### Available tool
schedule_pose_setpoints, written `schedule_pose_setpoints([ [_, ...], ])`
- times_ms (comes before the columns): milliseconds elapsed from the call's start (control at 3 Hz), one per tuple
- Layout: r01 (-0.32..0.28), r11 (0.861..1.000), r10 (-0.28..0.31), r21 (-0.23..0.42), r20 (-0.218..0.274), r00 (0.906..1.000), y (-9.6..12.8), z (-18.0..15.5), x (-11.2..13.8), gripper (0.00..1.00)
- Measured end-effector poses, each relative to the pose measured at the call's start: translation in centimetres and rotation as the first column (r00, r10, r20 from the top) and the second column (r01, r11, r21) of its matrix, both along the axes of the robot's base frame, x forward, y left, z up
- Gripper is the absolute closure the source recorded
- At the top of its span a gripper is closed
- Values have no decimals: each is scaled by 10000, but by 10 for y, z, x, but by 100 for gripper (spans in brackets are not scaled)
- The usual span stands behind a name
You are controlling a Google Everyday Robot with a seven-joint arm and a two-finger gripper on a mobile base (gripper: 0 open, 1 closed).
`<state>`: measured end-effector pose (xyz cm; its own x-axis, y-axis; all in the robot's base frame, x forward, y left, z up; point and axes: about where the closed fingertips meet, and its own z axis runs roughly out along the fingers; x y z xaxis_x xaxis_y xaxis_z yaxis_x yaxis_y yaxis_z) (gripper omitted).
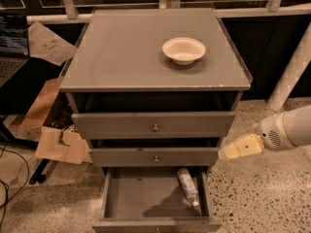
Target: Pick blue plastic bottle from bottom drawer and place on counter
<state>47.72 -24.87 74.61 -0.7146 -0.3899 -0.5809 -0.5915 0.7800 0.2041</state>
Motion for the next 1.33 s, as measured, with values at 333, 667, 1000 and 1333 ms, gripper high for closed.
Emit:
schedule_pose_setpoints([
  [333,89,9981,-81,607,-127,9999,7,-4,0,0],
  [667,81,9983,-75,580,-122,9999,7,-4,0,0],
  [1000,344,9940,-305,1035,-396,9987,15,-28,2,0],
  [1333,466,9777,-303,2048,-817,9962,45,-79,18,0],
])
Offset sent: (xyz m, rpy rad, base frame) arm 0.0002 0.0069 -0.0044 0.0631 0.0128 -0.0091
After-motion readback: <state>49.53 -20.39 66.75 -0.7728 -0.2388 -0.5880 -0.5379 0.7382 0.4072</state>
